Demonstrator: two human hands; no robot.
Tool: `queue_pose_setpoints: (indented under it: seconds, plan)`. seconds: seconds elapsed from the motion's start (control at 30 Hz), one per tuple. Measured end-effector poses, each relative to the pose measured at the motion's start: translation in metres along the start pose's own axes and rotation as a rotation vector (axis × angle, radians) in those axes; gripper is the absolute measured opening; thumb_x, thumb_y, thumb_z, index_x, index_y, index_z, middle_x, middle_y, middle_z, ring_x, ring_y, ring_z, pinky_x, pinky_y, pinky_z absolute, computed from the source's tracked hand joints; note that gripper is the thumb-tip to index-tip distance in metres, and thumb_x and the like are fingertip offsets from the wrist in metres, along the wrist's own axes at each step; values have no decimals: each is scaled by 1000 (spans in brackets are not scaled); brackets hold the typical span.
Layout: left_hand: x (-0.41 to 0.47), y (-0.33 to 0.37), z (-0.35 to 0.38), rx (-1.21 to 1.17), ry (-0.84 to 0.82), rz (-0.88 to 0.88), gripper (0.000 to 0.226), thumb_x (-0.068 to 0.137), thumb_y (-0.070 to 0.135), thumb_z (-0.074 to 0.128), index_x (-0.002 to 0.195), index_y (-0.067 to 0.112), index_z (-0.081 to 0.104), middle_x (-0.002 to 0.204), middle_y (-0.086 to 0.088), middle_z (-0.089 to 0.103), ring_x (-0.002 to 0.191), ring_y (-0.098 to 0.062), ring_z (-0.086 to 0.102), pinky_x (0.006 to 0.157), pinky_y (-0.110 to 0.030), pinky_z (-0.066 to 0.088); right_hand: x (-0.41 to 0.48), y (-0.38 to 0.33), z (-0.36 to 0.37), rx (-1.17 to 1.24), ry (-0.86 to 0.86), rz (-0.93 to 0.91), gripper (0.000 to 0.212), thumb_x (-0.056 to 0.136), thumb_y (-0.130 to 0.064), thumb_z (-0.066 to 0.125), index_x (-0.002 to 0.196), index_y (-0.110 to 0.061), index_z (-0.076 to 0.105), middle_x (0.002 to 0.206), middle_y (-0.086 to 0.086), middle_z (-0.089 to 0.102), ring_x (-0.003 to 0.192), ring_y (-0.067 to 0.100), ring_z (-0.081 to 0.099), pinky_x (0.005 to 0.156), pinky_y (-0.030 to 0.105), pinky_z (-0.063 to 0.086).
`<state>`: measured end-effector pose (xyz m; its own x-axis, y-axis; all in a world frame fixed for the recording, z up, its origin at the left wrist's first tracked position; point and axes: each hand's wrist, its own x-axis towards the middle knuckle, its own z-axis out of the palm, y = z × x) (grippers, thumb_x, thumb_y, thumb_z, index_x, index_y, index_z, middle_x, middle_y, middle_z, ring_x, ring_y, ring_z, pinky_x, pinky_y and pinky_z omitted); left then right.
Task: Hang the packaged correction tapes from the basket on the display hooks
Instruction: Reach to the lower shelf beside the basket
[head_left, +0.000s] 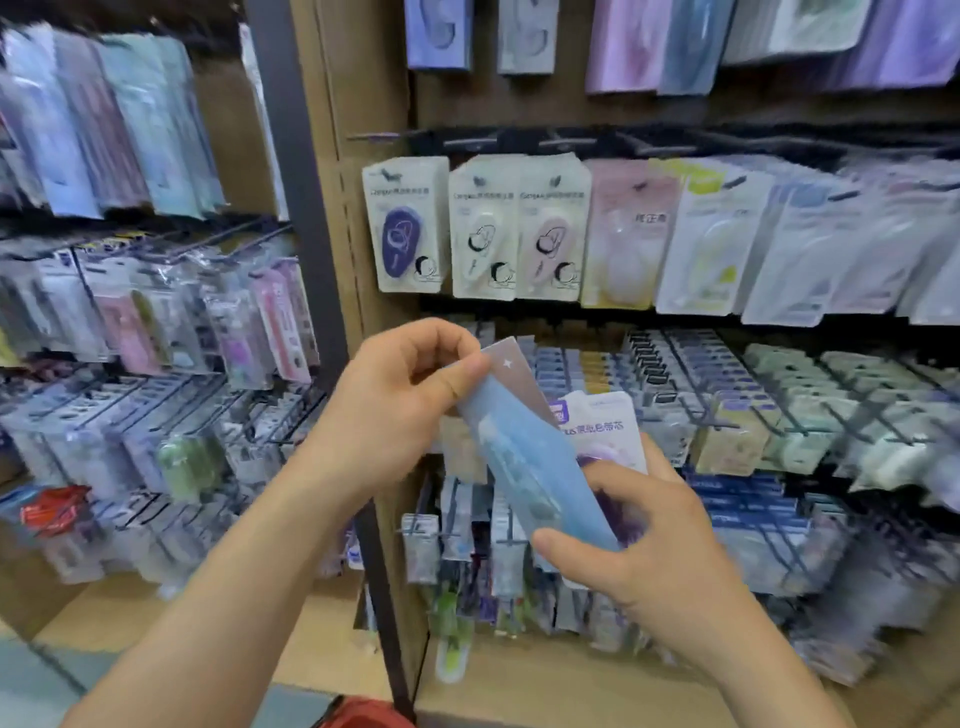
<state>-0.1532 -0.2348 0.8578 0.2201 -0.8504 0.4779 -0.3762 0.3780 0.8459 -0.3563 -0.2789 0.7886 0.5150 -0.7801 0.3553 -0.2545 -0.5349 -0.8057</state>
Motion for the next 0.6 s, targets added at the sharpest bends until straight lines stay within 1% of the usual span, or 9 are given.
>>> queue_pose_setpoints:
  seconds: [0.07, 0.1, 0.17, 0.23, 0.3, 0.37, 0.4, 0.47, 0.6]
  plan:
    - [19, 23, 23, 4, -89, 5, 11, 95, 9, 59, 86, 6, 63, 70, 4, 63, 66, -7, 59, 62, -18, 51, 2, 0, -36, -14, 64, -33, 20, 66, -39, 83, 83, -36, 72, 98, -19, 52, 99, -6, 46, 72, 24, 49]
    - [27, 35, 35, -37, -113, -2, 10, 94, 12, 59, 86, 7, 62, 69, 4, 64, 66, -7, 61, 61, -18, 51, 3, -1, -54, -8, 93, -58, 21, 66, -39, 84, 84, -37, 72, 95, -26, 50, 99, -5, 47, 73, 24, 50]
    - [43, 61, 62, -179, -132, -26, 12, 87, 21, 61, 85, 10, 61, 68, 5, 65, 66, -8, 63, 60, -20, 53, 8, -4, -86, 13, 153, -124, 23, 65, -41, 87, 83, -41, 72, 96, -30, 46, 97, 1, 53, 71, 21, 49]
    - [57, 83, 87, -329, -105, -38, 13, 83, 27, 59, 82, 13, 60, 69, 3, 63, 64, -10, 63, 58, -21, 54, 14, -10, -113, 14, 210, -201, 22, 62, -52, 80, 81, -43, 72, 98, -27, 46, 94, 5, 56, 69, 15, 46]
    - [73, 104, 107, -419, -47, -20, 13, 90, 24, 56, 82, 16, 60, 74, -1, 64, 64, -13, 64, 56, -22, 53, 20, -20, -138, 10, 248, -262, 29, 63, -64, 69, 84, -45, 72, 95, -22, 47, 91, 6, 54, 70, 21, 49]
    - [91, 124, 120, -449, 7, 22, 17, 96, 21, 53, 84, 15, 64, 76, -3, 67, 65, -14, 64, 55, -22, 53, 27, -33, -162, 14, 262, -307, 33, 67, -69, 62, 87, -45, 72, 91, -17, 52, 90, 7, 51, 72, 28, 50]
    - [101, 134, 124, -445, 25, 46, 18, 97, 21, 54, 85, 14, 66, 76, -2, 69, 64, -14, 64, 54, -23, 53, 30, -39, -173, -4, 263, -332, 33, 68, -70, 62, 87, -45, 71, 90, -14, 56, 91, 7, 50, 72, 26, 49]
    - [120, 153, 130, -424, 45, 84, 17, 97, 21, 56, 87, 13, 68, 74, 0, 70, 63, -12, 65, 53, -23, 52, 39, -53, -194, -34, 248, -361, 28, 70, -67, 68, 86, -45, 72, 86, -13, 63, 92, 5, 51, 69, 19, 48]
    - [169, 189, 137, -359, 74, 164, 17, 96, 16, 59, 82, 11, 67, 65, 0, 69, 55, -12, 64, 52, -22, 53, 71, -73, -226, 18, 242, -349, 15, 74, -44, 83, 81, -34, 74, 71, -11, 68, 70, 8, 61, 63, 26, 51]
